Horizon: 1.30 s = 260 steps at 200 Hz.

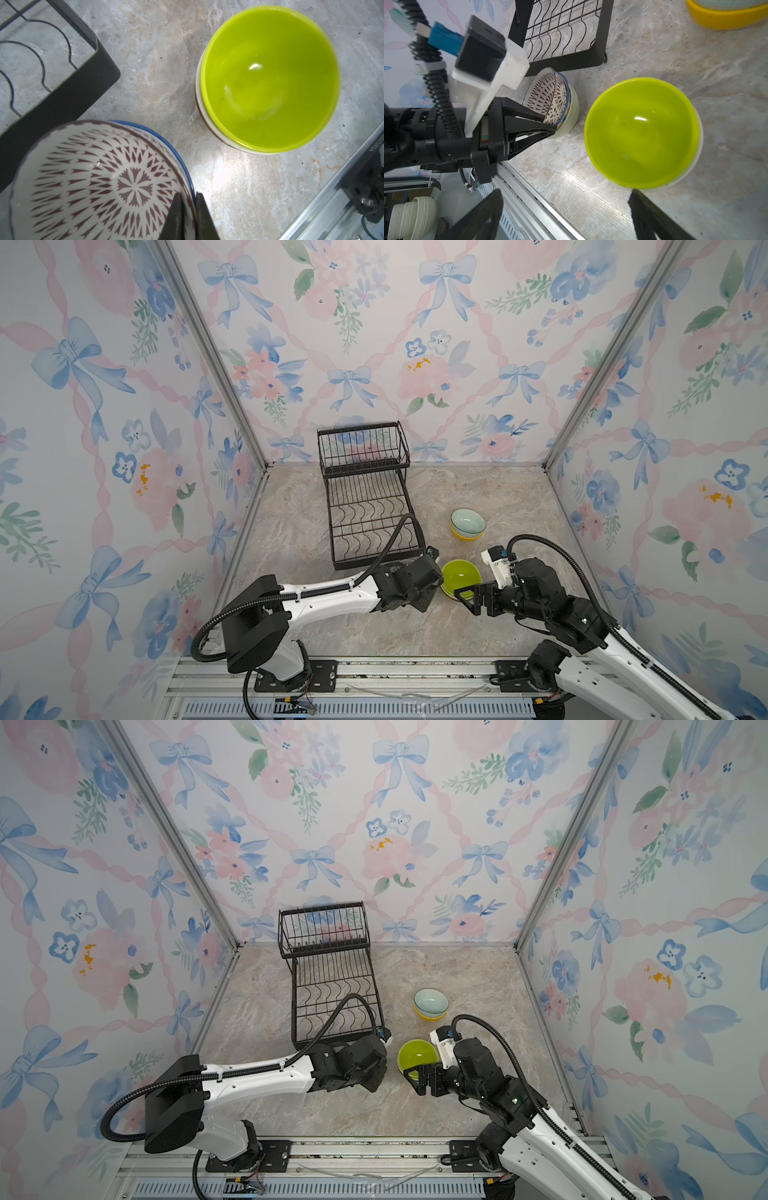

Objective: Load bowls into a dish rack
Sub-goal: Pick up the bowl from the stack of bowls.

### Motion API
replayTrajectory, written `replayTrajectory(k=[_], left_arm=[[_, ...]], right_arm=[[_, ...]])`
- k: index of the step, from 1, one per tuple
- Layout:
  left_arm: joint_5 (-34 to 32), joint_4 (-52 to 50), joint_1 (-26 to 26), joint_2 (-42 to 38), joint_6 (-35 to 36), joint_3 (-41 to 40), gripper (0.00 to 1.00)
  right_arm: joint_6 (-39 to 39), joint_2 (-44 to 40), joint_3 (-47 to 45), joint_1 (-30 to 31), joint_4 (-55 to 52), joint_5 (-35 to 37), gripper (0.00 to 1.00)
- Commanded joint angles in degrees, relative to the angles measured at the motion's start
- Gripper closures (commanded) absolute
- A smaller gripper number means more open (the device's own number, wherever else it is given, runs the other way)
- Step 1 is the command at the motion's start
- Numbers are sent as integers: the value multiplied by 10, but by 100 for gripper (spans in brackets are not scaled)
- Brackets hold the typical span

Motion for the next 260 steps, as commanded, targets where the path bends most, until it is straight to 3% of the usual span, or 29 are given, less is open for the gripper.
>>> replayTrajectory(k=[1, 86, 166, 205, 260], left_arm=[[1, -9, -7, -15, -15, 20, 100], [-9, -9, -11, -12, -21, 33, 100], [-28, 18, -10, -78, -6, 30, 100], [21, 81, 16, -127, 6, 2, 100], [138, 207, 125, -219, 10, -65, 100]], right_arm=[[8, 1, -10, 7, 15, -2, 4], [11, 4, -19, 7, 24, -1, 4], [6, 31, 5, 7, 62, 10, 4], [-8, 74, 51, 7, 74, 12, 4], [-46, 141, 133, 7, 80, 37, 4]])
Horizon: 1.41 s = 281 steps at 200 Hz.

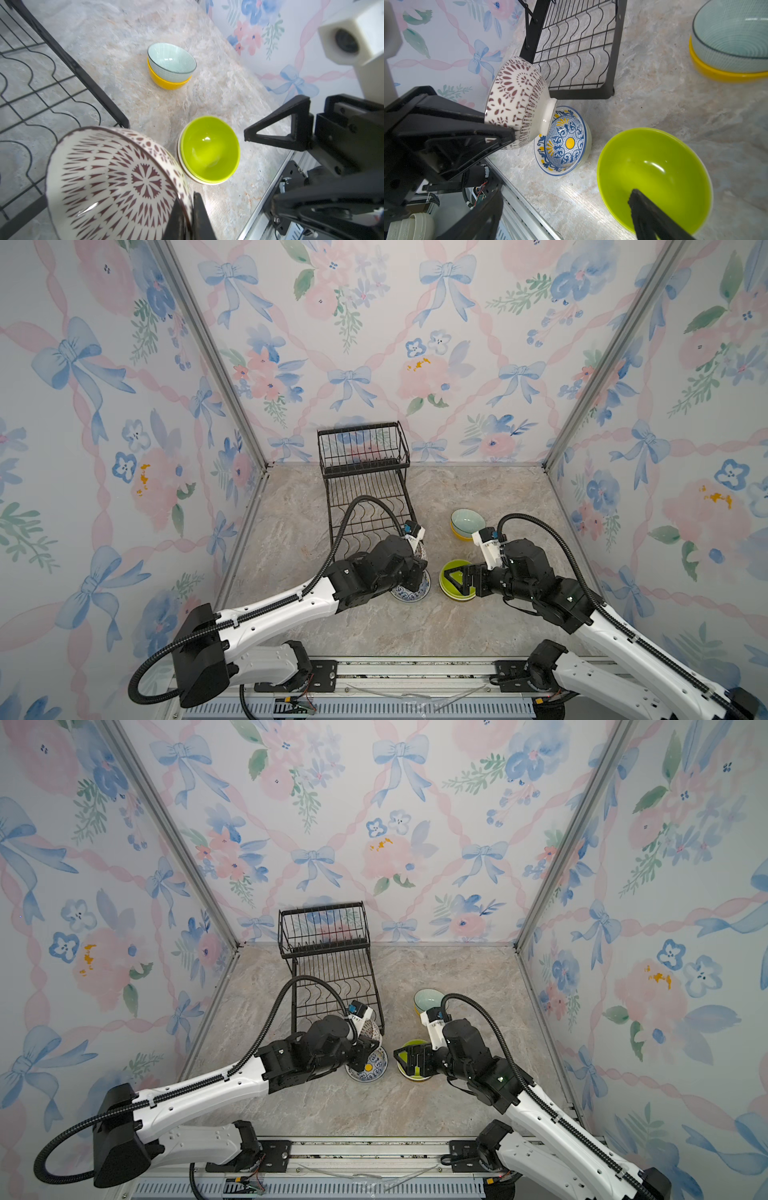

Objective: Load bowls into a dish rack
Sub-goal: Pick up the bowl from the stack of bowls, then place the bowl in the dish rack.

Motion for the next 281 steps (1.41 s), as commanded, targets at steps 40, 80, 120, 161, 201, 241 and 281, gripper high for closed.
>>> replayTrajectory(k=[40, 80, 120, 161, 201, 241, 281], left_arm=[[157, 177, 117, -46, 4, -47, 100], [241, 274, 212, -17, -27, -77, 100], [295, 357, 268, 48, -57, -77, 100], [354, 463, 310, 161, -107, -56, 100], [371, 508, 323, 258, -126, -6, 100], [394, 597, 345, 340, -190, 23, 100], [405, 647, 355, 404, -225, 42, 100]], right_arm=[[-44, 96, 88, 7, 26, 24, 4], [-50, 153, 118, 6, 44, 40, 4], [-54, 184, 137, 5, 57, 60, 4], [-55, 215, 159, 3, 65, 60, 4], [-53, 229, 164, 3, 71, 58, 4], [-46, 228, 155, 3, 77, 57, 4], [-41, 225, 153, 3, 81, 54, 4]])
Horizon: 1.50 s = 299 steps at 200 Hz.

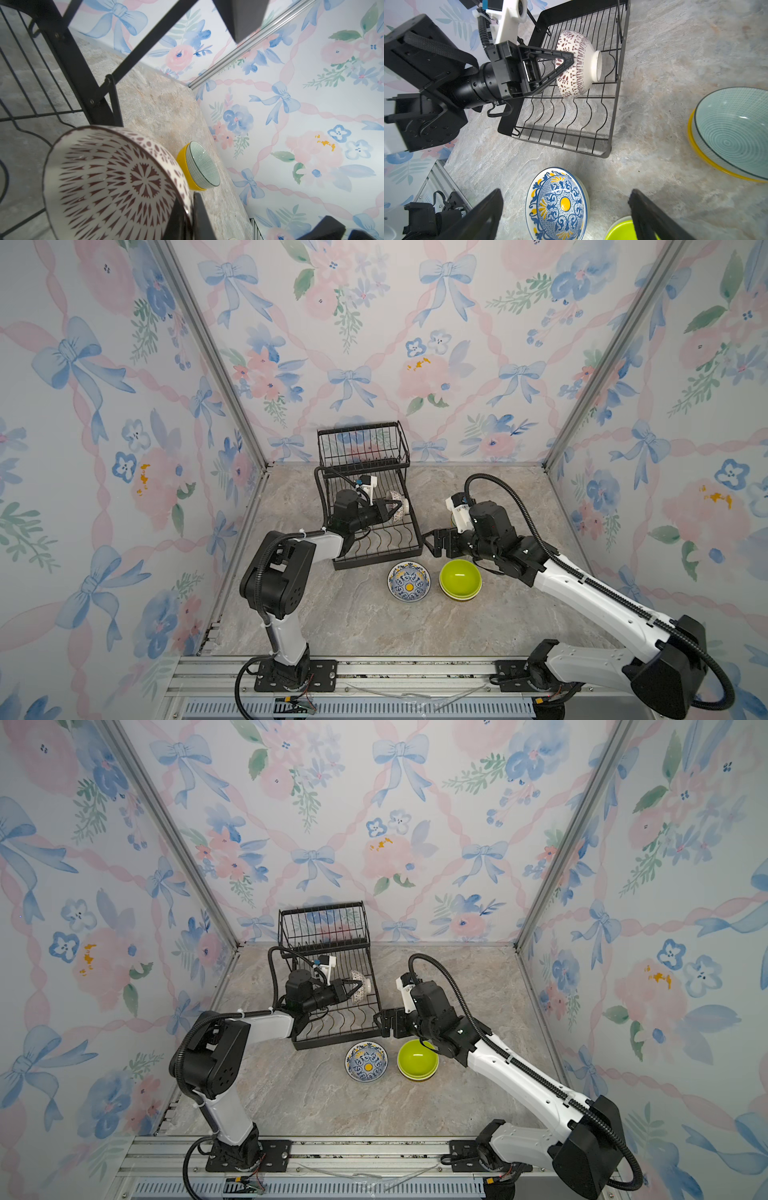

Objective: Load bowls into a dish rack
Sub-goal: Place the bowl in the dish rack.

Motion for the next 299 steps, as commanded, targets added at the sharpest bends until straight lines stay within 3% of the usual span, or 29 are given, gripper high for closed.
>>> replayTrajectory(k=[1, 178, 299], left_arm=[[25, 86, 4, 25, -32, 23, 100], [83, 340, 27, 222, -216, 84, 100], [127, 375, 32, 259, -253, 98, 100]], right_arm=[[4, 0, 7, 3, 13, -1, 4], [26, -13, -25, 3, 27, -12, 4], [28, -12, -25, 7, 31, -13, 4]])
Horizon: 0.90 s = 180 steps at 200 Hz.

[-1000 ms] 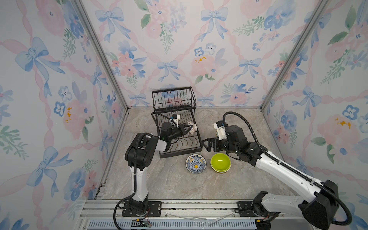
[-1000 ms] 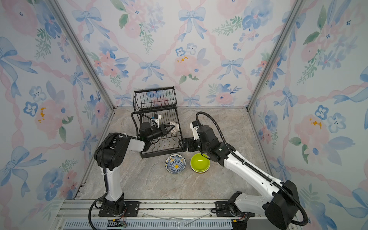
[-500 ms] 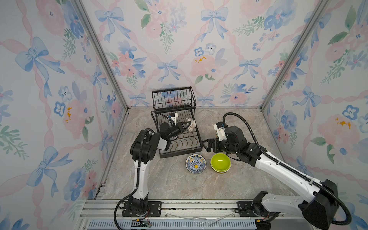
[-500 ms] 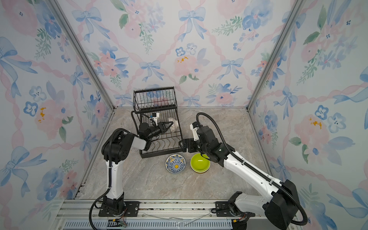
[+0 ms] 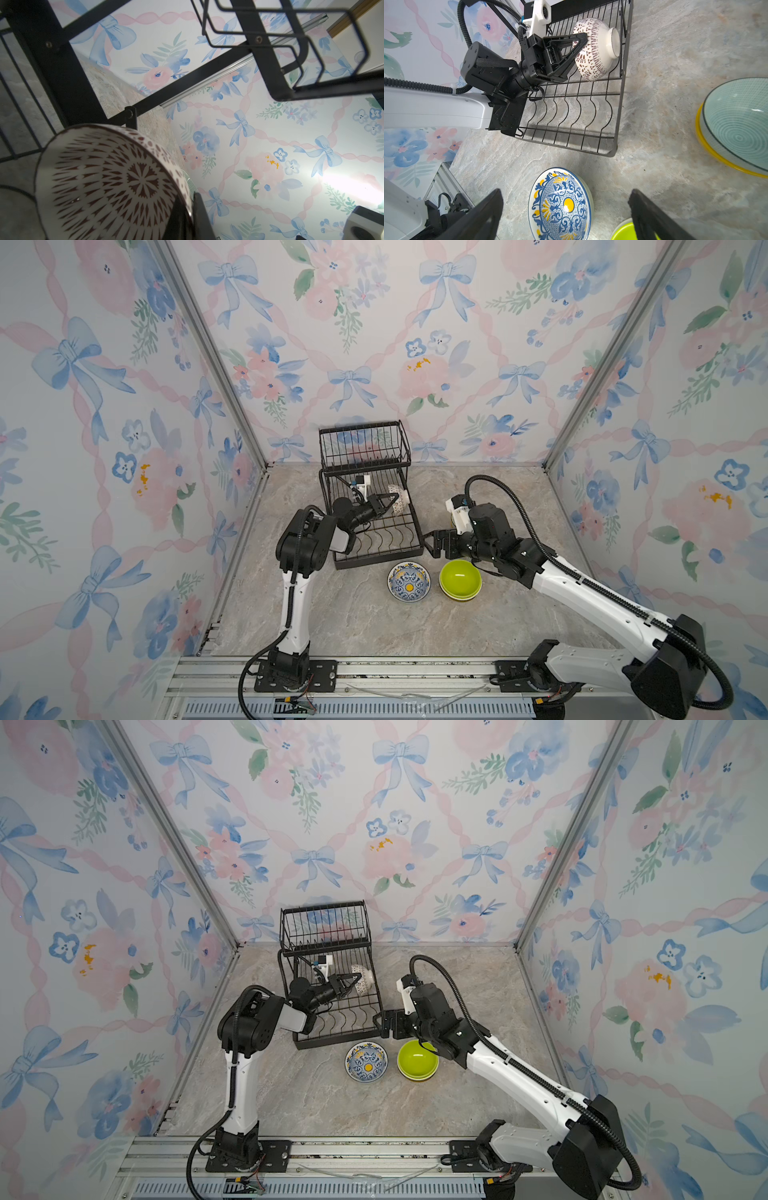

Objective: Load bowls into a dish rack
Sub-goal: Place the bowl in the dish rack.

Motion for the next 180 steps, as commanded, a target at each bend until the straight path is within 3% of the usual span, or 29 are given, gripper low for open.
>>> replayTrajectory(k=[1, 180], left_arm=[[41, 24, -5, 21, -27, 8, 100], [82, 101, -3, 78, -112, 26, 100]], right_arm=[[8, -11, -8, 7, 10, -6, 4], [13, -11, -7, 14, 10, -7, 4]])
